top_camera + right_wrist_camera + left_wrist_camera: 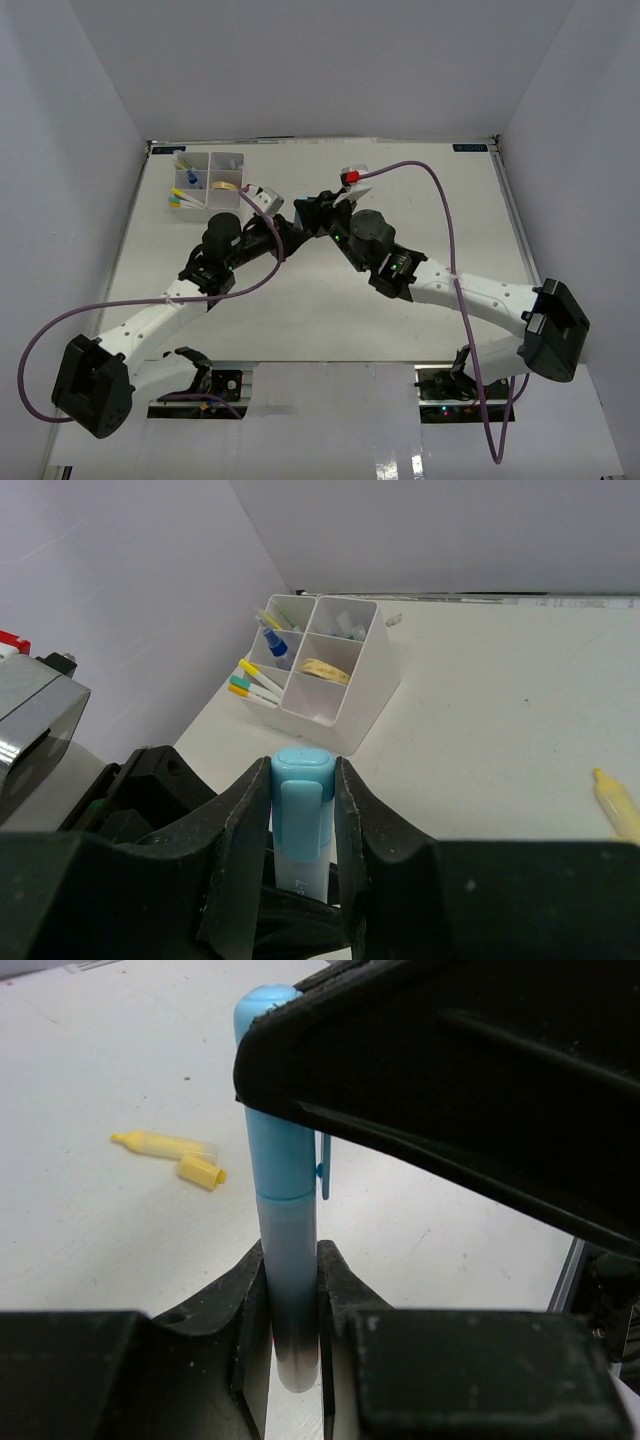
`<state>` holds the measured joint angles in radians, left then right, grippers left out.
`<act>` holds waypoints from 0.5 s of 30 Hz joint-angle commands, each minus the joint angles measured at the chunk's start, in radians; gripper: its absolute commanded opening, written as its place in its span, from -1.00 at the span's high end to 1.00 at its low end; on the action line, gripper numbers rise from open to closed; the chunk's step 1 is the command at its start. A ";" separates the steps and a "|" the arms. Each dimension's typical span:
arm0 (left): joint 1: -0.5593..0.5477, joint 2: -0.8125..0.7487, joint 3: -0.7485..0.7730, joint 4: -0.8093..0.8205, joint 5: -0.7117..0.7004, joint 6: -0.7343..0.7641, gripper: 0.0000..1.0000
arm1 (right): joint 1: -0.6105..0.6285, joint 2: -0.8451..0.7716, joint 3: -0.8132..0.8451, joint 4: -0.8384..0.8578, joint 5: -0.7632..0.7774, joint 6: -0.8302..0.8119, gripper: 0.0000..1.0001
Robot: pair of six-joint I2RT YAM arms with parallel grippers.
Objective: Sort the stationery into containers
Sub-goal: Close the pen cap on the pen.
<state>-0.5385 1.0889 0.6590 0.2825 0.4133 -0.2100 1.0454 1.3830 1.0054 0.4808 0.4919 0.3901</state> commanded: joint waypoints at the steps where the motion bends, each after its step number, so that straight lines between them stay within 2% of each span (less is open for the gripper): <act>1: 0.018 -0.069 0.008 0.104 0.005 0.032 1.00 | 0.016 0.031 0.015 -0.145 -0.053 0.026 0.85; 15: 0.058 -0.104 -0.013 0.176 0.051 0.000 1.00 | 0.019 0.063 -0.014 -0.268 -0.150 0.084 0.85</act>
<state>-0.5003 1.0554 0.6121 0.2546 0.4477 -0.2035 1.0443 1.4086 1.0203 0.4133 0.4370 0.4507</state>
